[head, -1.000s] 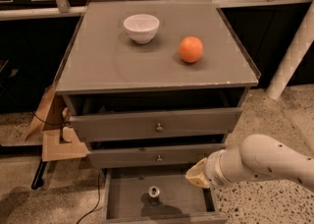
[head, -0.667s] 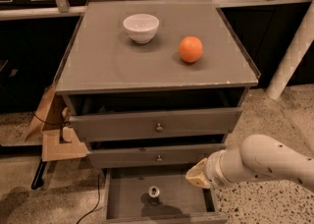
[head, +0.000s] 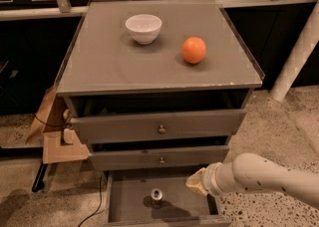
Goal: Pick redbull can from bottom drawer and place on counter
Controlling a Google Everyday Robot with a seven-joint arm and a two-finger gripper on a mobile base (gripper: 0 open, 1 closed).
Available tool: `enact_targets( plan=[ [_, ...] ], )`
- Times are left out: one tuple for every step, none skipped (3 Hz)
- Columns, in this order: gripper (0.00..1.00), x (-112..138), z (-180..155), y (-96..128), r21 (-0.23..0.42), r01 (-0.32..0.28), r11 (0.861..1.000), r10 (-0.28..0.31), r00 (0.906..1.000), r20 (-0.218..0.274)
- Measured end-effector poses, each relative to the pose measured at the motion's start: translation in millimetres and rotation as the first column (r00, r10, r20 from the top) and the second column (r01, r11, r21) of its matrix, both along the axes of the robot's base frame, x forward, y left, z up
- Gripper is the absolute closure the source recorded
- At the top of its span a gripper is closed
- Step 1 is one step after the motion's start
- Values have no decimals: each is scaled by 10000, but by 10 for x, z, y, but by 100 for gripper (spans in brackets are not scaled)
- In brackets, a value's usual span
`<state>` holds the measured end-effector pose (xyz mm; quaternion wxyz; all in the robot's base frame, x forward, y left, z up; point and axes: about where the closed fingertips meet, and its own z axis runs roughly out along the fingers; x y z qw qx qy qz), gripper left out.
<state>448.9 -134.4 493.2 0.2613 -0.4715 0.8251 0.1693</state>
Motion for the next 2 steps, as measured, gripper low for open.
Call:
enact_targets(
  plan=[
    [100,165,-549,-6,383,-109,9992,99,9996,258],
    [100,200,-1264,-51,815,262,9963,-233,9991,-358]
  ],
)
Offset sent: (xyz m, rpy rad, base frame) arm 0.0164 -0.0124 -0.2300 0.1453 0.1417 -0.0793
